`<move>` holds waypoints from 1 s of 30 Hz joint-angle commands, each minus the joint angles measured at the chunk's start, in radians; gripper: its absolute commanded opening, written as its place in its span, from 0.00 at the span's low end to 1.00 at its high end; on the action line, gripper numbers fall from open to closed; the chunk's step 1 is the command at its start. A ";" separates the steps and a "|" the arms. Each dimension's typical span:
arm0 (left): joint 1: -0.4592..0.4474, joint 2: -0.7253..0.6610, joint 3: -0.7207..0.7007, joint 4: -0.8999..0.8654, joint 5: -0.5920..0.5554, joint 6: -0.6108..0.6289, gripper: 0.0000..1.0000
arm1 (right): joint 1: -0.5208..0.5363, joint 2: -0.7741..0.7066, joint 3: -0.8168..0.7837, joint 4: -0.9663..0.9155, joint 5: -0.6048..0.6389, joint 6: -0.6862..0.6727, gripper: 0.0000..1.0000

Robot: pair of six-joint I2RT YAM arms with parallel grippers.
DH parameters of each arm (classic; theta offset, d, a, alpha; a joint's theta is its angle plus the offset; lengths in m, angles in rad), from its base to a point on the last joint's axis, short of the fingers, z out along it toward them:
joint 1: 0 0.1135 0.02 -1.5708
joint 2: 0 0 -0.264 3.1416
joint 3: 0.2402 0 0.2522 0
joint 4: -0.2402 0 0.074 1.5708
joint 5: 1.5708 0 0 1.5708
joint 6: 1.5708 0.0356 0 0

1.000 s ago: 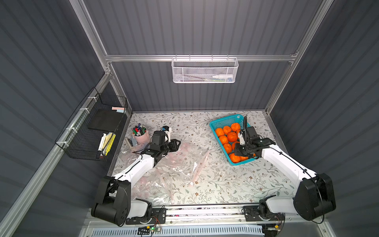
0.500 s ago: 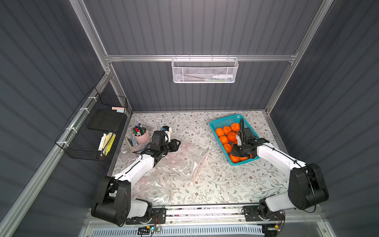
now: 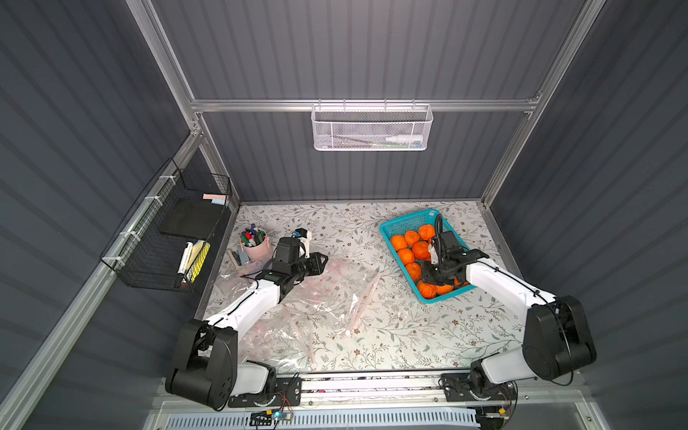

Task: Open the zip-top bag and take out the orange
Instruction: Place the orange in the basket.

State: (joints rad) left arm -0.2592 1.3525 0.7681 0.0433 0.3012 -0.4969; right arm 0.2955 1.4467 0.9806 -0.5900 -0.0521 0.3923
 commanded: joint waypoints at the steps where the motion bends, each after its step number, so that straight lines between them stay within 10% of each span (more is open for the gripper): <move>1: -0.004 -0.006 0.026 -0.018 -0.011 0.021 0.36 | -0.007 -0.036 0.057 -0.079 0.044 -0.010 0.22; 30: -0.005 -0.009 0.021 -0.017 -0.022 0.020 0.36 | -0.007 0.038 -0.113 -0.056 -0.093 0.022 0.03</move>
State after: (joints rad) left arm -0.2592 1.3525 0.7681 0.0433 0.2920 -0.4938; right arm 0.2829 1.4040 0.9100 -0.6060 -0.1402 0.4053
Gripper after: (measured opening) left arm 0.359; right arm 0.047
